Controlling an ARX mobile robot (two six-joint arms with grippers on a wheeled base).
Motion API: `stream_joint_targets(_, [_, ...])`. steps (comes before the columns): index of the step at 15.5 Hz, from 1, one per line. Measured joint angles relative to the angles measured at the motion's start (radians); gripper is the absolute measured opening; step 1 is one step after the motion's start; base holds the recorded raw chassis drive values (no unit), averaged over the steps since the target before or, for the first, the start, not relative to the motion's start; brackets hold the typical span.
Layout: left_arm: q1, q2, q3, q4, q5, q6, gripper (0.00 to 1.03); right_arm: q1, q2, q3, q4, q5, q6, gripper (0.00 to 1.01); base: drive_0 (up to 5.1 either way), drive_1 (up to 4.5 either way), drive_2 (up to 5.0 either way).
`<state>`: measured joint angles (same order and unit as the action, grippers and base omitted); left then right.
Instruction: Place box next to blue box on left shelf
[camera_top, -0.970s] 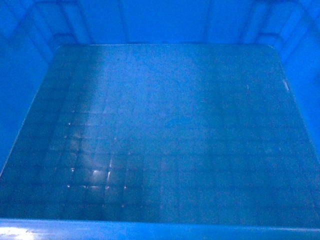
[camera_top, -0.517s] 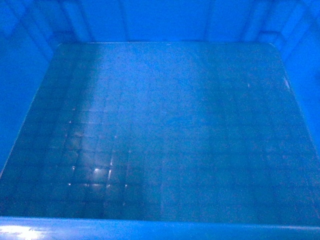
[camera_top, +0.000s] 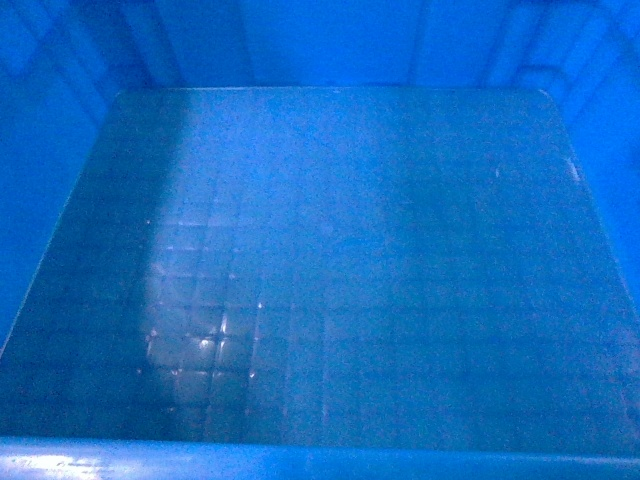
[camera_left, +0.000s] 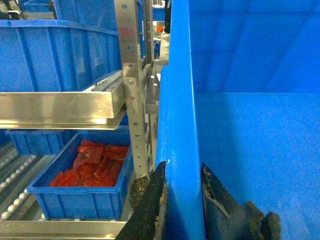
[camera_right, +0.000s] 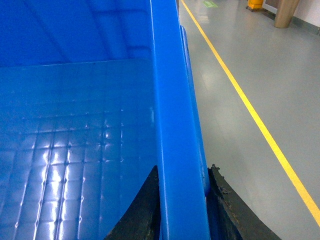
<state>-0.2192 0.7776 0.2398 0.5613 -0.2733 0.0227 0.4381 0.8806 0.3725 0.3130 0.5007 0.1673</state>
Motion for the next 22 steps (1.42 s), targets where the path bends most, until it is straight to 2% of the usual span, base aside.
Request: stream_joint_targets(22, [0.0,0.0,0.0,0.002,0.0,0.0,0.12,0.0,0.0,0.0,0.001,0.0,0.0,0.19,-5.0,2.42,2.4])
